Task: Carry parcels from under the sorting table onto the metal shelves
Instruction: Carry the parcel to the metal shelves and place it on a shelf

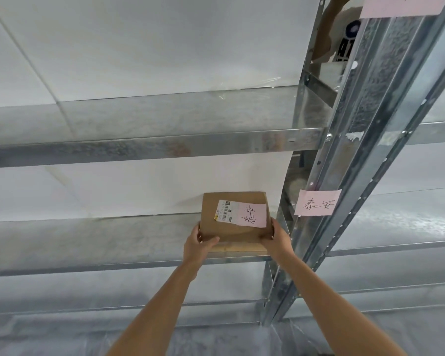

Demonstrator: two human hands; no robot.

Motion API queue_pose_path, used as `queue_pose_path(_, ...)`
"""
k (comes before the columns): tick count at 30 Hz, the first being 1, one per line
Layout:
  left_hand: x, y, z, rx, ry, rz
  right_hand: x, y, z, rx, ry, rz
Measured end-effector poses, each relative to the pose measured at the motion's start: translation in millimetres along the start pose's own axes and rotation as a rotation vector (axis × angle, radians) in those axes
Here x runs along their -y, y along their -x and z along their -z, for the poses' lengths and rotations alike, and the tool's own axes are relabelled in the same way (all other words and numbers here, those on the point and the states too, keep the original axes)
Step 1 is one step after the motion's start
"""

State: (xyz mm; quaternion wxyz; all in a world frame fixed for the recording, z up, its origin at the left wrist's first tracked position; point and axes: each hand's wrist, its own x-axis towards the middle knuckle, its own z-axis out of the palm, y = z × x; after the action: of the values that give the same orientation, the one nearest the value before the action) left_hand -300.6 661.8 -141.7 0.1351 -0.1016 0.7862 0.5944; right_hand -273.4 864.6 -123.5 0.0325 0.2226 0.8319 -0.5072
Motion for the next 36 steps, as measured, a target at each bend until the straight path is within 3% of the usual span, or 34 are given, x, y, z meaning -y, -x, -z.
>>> queue_pose_path(18,4.8,49.1,27.9,0.000,-0.247,-0.104,-12.1,66.5,2.5,-0.008,-0.026,-0.048)
queue_pose_path(29,10.3,129.4,77.0,-0.061,-0.482,-0.114,14.3,128.5,-12.3,0.203,0.195,0.242)
queue_pose_path(36,31.7,185.5,152.5,-0.234,-0.513,-0.071,58.2,170.1,-71.7,0.371,0.368,0.410)
